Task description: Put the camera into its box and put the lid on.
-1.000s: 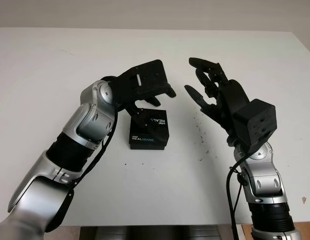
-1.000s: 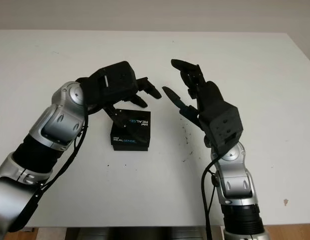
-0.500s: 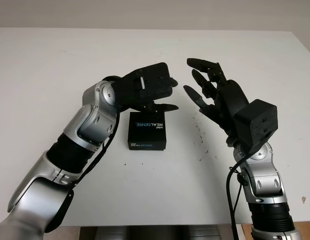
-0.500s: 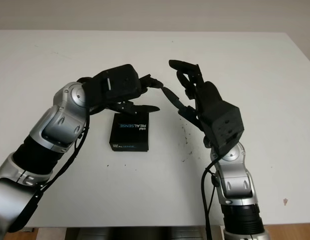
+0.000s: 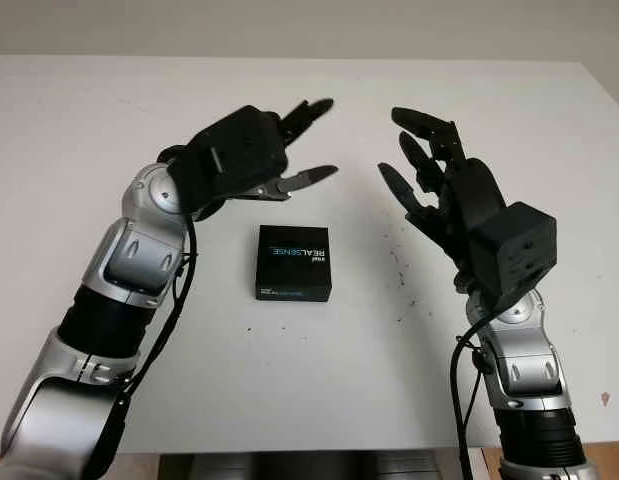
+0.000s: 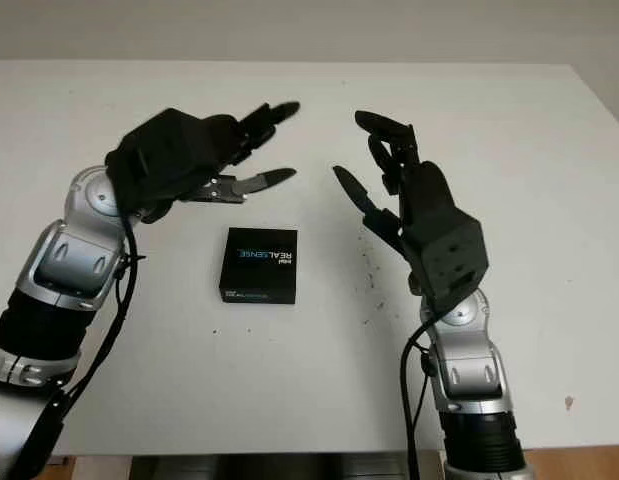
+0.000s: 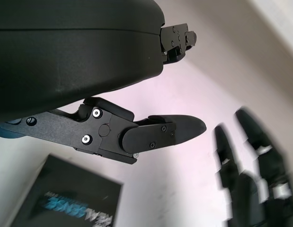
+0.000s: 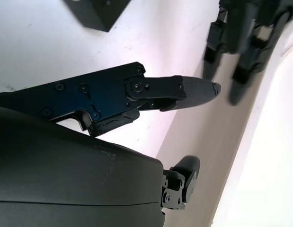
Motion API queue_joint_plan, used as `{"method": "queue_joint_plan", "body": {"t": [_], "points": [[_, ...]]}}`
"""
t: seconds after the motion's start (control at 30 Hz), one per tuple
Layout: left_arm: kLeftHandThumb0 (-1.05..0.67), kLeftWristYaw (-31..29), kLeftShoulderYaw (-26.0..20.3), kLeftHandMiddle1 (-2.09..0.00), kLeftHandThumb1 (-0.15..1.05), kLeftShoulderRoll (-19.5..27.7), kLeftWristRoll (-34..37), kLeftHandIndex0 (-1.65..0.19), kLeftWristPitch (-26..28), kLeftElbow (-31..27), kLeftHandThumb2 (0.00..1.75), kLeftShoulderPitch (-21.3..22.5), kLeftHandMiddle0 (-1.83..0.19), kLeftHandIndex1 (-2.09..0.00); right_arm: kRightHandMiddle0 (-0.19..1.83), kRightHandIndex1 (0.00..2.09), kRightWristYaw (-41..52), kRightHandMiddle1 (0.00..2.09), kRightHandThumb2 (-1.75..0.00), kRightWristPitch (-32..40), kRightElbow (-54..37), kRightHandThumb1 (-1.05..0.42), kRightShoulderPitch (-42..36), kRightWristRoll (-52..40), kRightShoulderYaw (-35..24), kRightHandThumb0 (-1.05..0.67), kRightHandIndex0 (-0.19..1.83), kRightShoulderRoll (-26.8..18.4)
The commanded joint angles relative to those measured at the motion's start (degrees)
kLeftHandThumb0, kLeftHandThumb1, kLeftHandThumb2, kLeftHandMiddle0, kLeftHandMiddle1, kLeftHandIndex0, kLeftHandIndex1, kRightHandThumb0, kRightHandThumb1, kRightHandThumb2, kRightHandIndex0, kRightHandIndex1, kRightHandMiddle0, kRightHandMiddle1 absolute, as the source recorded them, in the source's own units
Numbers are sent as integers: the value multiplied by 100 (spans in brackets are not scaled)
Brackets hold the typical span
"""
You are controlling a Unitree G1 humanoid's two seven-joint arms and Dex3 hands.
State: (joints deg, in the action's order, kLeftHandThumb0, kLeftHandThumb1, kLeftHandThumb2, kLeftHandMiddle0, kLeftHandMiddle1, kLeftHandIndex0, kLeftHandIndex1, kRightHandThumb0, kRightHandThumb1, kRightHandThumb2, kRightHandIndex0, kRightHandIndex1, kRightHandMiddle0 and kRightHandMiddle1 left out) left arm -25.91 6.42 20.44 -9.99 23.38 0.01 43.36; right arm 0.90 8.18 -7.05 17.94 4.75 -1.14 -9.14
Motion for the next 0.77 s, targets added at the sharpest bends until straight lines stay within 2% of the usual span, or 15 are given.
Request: {"method": "queue_joint_plan", "body": {"t": [0.0,0.13,0.27,0.43,0.57,0.73], "points": [[-61,231,-331,-3,105,-146,250,19,-223,25,62,-234,18,-1,-14,1,-102,43,-49,78,-184,-105,-72,-36,-11,-67,4,164],[-61,636,-1127,0,105,-532,1143,19,-1112,490,68,-720,19,0,-17,1,-279,21,-56,104,-115,-105,-106,193,182,-72,-9,321],[-69,836,-1355,0,105,-684,1495,19,-1630,588,66,-1044,19,0,-19,1,-224,12,-58,371,-125,-105,-128,192,227,-76,-13,360],[-70,866,-1608,0,105,-750,1856,19,-2318,805,69,-1448,19,0,-19,0,-152,1,-59,631,-121,-105,-184,173,276,-78,-19,383],[-74,814,-1681,0,105,-674,1985,19,-2572,938,72,-1671,19,0,-19,0,3,0,-60,951,-182,-105,-245,107,283,-84,-19,371],[-74,791,-1683,0,105,-655,2067,19,-2535,827,73,-1889,19,0,-19,0,127,0,-61,1077,-255,-105,-340,53,247,-83,-19,328]]}}
